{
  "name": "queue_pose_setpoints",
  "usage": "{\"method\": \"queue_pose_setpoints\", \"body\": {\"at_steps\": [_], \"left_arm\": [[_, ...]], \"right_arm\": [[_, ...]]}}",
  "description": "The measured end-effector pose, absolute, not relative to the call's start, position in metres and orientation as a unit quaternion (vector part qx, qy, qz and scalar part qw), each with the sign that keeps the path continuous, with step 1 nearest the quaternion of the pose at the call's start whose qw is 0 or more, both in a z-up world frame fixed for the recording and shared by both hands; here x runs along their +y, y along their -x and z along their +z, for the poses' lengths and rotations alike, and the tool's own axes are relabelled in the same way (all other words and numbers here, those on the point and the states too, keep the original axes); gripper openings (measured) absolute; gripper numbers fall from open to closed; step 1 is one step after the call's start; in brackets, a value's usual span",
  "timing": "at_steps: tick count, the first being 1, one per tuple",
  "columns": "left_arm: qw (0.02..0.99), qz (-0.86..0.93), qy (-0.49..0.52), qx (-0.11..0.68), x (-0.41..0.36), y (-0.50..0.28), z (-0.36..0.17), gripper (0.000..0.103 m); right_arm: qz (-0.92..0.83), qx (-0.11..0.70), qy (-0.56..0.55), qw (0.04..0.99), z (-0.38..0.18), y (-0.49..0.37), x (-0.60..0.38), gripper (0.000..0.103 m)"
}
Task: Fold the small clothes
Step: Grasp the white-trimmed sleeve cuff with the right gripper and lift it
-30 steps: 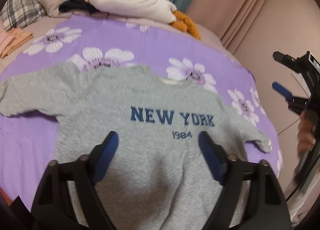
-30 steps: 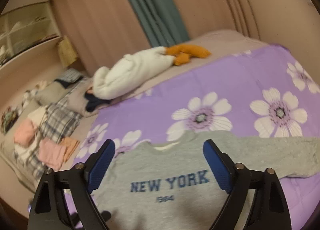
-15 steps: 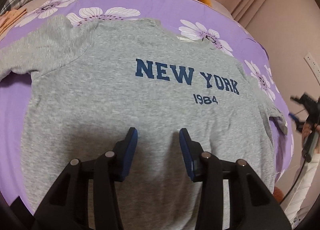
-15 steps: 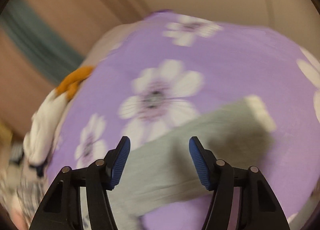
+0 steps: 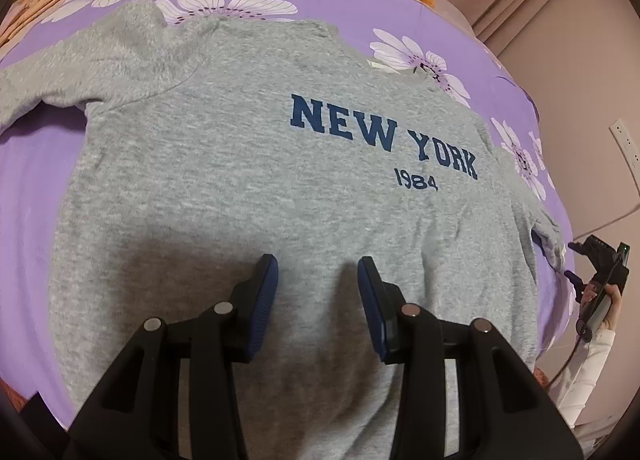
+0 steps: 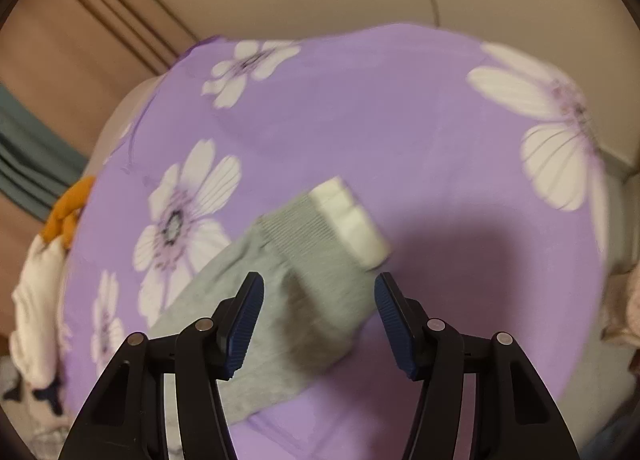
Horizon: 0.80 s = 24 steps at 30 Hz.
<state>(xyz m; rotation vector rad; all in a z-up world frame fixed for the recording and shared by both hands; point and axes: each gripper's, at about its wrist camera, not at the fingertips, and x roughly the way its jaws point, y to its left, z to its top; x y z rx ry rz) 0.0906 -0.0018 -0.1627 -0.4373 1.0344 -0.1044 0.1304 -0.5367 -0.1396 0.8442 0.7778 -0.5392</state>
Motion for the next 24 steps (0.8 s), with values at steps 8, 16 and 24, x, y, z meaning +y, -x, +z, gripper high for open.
{"method": "queue_pose_setpoints", "body": {"at_steps": [8, 16, 24], "left_arm": [[0.845, -0.043, 0.195, 0.496, -0.006, -0.095, -0.163, 0.043], [0.837, -0.05, 0.209, 0.503, -0.002, -0.097, -0.163, 0.043], [0.843, -0.053, 0.197, 0.498, -0.001, -0.1, -0.151, 0.045]], "right_arm": [[-0.247, 0.383, -0.398, 0.796, -0.161, -0.131, -0.541, 0.045], [-0.253, 0.296, -0.389, 0.835, -0.13, -0.12, -0.551, 0.017], [-0.261, 0.293, -0.34, 0.855, -0.124, -0.139, -0.54, 0.017]]}}
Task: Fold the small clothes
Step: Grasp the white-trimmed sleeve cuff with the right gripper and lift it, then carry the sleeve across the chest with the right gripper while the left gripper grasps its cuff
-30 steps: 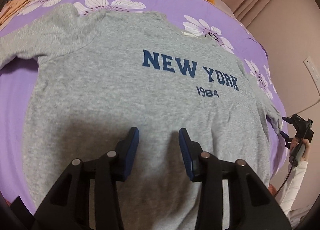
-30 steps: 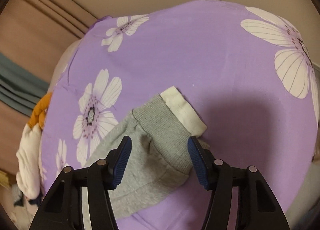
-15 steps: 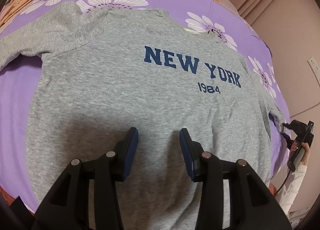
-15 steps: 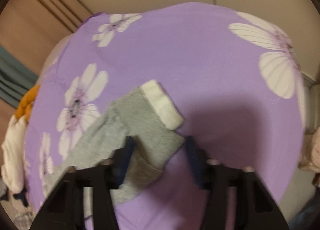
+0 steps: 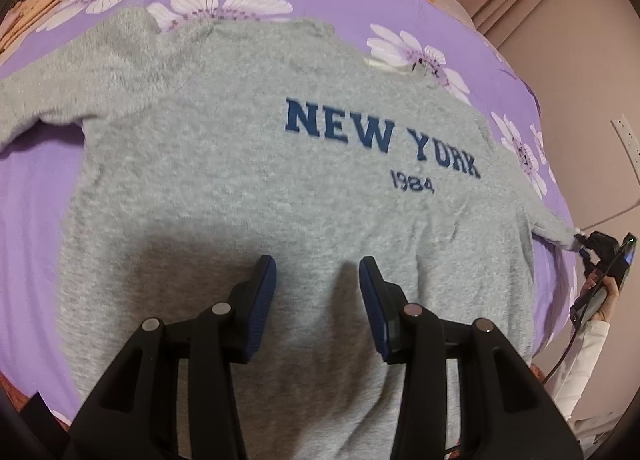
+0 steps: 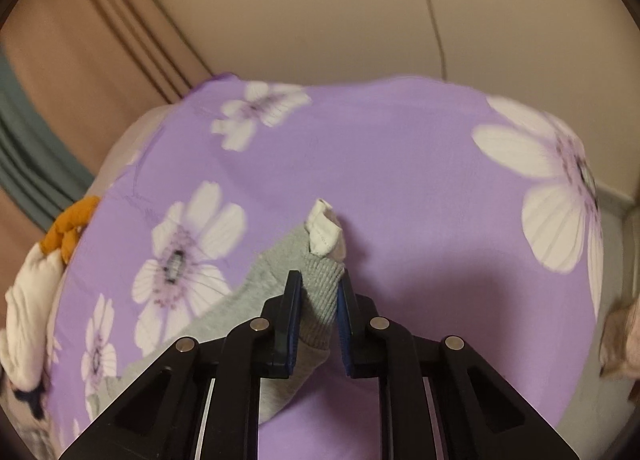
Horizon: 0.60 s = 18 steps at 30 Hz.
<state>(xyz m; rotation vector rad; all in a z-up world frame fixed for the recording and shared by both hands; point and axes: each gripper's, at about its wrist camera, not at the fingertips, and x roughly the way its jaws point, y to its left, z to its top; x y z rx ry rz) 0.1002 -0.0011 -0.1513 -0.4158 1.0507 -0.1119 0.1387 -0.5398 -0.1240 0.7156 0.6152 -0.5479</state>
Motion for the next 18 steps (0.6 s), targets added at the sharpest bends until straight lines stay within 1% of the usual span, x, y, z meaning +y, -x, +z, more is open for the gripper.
{"method": "queue_pose_setpoints", "body": {"at_steps": [1, 3, 9, 14, 18], "left_arm": [[0.849, -0.052, 0.198, 0.488, 0.001, -0.1, -0.145, 0.048], [0.86, -0.047, 0.199, 0.468, 0.004, -0.099, -0.134, 0.056], [0.882, -0.031, 0.196, 0.427, 0.012, -0.098, -0.105, 0.064], [0.89, -0.019, 0.186, 0.415, 0.018, -0.098, -0.094, 0.065], [0.893, -0.012, 0.184, 0.411, 0.022, -0.099, -0.092, 0.066]], "right_arm": [[-0.251, 0.279, -0.327, 0.868, -0.113, -0.138, -0.533, 0.017], [-0.227, 0.256, -0.292, 0.893, -0.088, -0.14, -0.515, 0.017], [-0.121, 0.229, -0.192, 0.947, -0.041, -0.155, -0.432, 0.017], [-0.003, 0.242, -0.133, 0.961, -0.029, -0.173, -0.356, 0.017], [0.085, 0.276, -0.11, 0.951, -0.042, -0.186, -0.308, 0.017]]}}
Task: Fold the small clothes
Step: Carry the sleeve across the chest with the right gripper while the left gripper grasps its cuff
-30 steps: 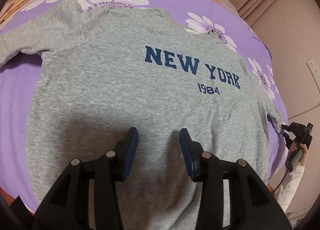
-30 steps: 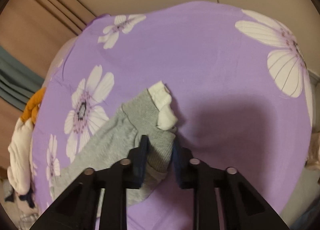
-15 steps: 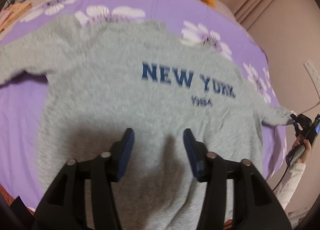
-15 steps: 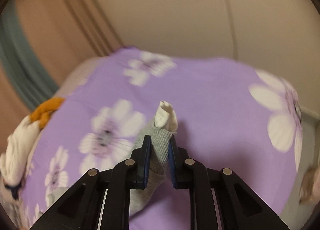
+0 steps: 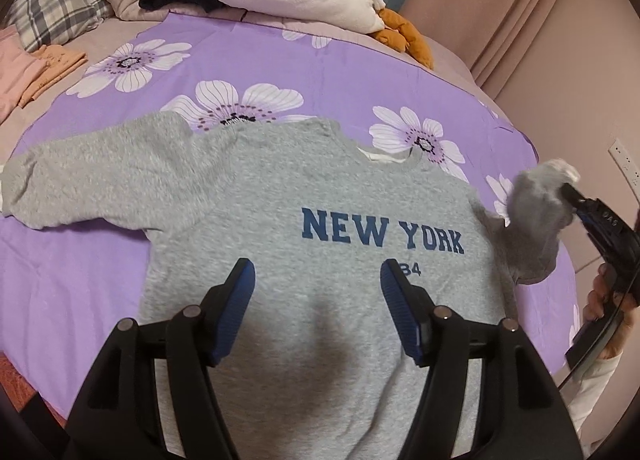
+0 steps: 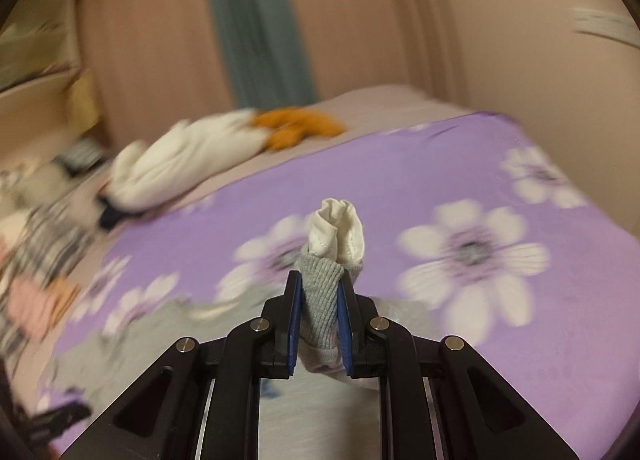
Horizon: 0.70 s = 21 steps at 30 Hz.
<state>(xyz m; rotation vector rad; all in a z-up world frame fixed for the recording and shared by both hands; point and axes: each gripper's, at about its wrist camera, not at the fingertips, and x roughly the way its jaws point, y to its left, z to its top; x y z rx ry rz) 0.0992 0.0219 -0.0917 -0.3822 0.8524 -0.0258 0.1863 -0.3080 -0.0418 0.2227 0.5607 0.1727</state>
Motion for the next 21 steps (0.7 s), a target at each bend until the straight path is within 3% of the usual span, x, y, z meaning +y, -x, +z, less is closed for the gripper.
{"method": "queue_pose_setpoints", "body": {"at_steps": [12, 17, 18, 20, 21], "left_arm": [[0.892, -0.02, 0.179, 0.415, 0.012, -0.114, -0.094, 0.066], [0.889, -0.038, 0.183, 0.419, 0.002, -0.125, -0.094, 0.067], [0.888, -0.044, 0.184, 0.419, 0.0, -0.127, -0.093, 0.068], [0.888, -0.059, 0.186, 0.417, -0.006, -0.135, -0.089, 0.073], [0.889, -0.066, 0.189, 0.412, -0.009, -0.138, -0.087, 0.078]], "right_arm": [[0.184, 0.413, -0.076, 0.888, -0.117, -0.217, -0.221, 0.017], [0.21, 0.426, -0.063, 0.878, -0.122, -0.211, -0.206, 0.018], [0.214, 0.427, -0.063, 0.876, -0.119, -0.21, -0.207, 0.02], [0.228, 0.414, -0.078, 0.878, -0.108, -0.204, -0.215, 0.04], [0.227, 0.402, -0.089, 0.882, -0.1, -0.2, -0.222, 0.061]]}}
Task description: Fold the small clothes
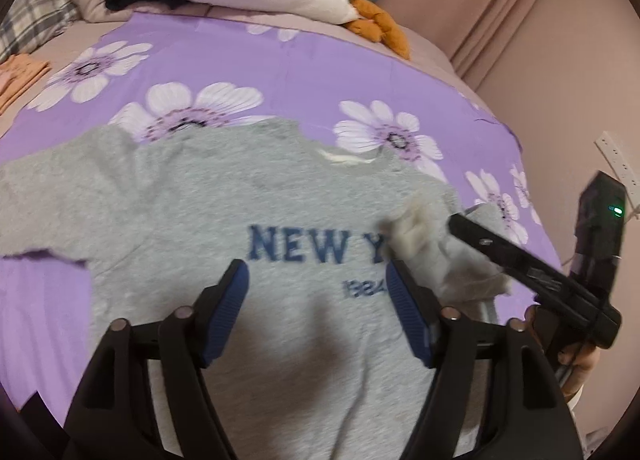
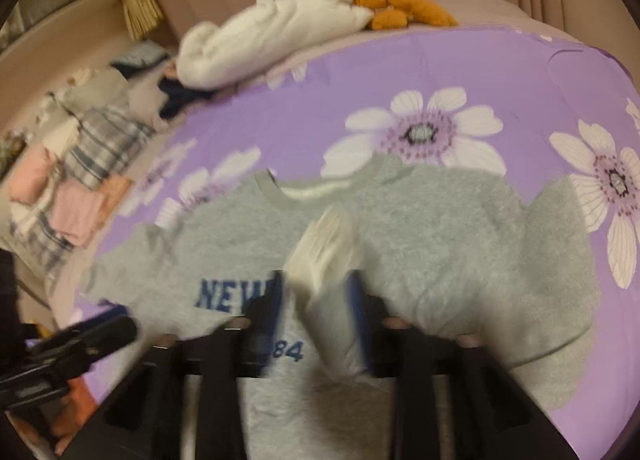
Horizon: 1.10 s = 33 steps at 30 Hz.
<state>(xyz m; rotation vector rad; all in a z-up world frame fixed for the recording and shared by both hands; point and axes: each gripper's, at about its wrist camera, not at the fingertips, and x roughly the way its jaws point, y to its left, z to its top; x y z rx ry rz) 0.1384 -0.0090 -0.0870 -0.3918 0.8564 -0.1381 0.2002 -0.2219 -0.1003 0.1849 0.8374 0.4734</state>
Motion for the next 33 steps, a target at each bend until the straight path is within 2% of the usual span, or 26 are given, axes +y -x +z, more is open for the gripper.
{"method": "queue_pose_setpoints", "body": {"at_steps": [1, 3, 13, 16, 17, 18, 22, 24, 28, 33], "left_arm": [[0.89, -0.074, 0.191, 0.407, -0.013, -0.142, -0.085, 0.08], [0.889, -0.091, 0.201, 0.401, -0.023, -0.152, -0.085, 0.087], [0.838, -0.15, 0.232, 0.47, -0.087, -0.205, -0.147, 0.085], [0.83, -0.156, 0.234, 0.481, -0.102, -0.211, -0.158, 0.076], [0.834, -0.15, 0.227, 0.48, -0.104, -0.212, -0.159, 0.07], [0.841, -0.139, 0.211, 0.478, -0.108, -0.211, -0.16, 0.058], [0.86, -0.119, 0.156, 0.471, -0.115, -0.209, -0.162, 0.037], [0.868, -0.118, 0.136, 0.462, -0.119, -0.206, -0.159, 0.023], [0.884, -0.117, 0.124, 0.435, -0.12, -0.2, -0.14, 0.02], [0.91, -0.12, 0.116, 0.378, -0.115, -0.197, -0.09, 0.02]], "right_arm": [[0.221, 0.389, -0.1, 0.889, -0.093, -0.196, -0.231, 0.072], [0.206, 0.369, -0.113, 0.899, -0.083, -0.193, -0.248, 0.072], [0.059, 0.382, -0.191, 0.902, -0.102, -0.203, -0.349, 0.072], [0.045, 0.385, -0.203, 0.899, -0.105, -0.203, -0.362, 0.072], [0.042, 0.385, -0.204, 0.899, -0.105, -0.204, -0.364, 0.072], [0.04, 0.386, -0.203, 0.899, -0.105, -0.204, -0.365, 0.072], [0.039, 0.391, -0.201, 0.897, -0.108, -0.208, -0.365, 0.072], [0.042, 0.394, -0.203, 0.896, -0.11, -0.209, -0.366, 0.072], [0.046, 0.397, -0.196, 0.896, -0.112, -0.21, -0.363, 0.072], [0.048, 0.395, -0.197, 0.896, -0.112, -0.209, -0.362, 0.072]]}}
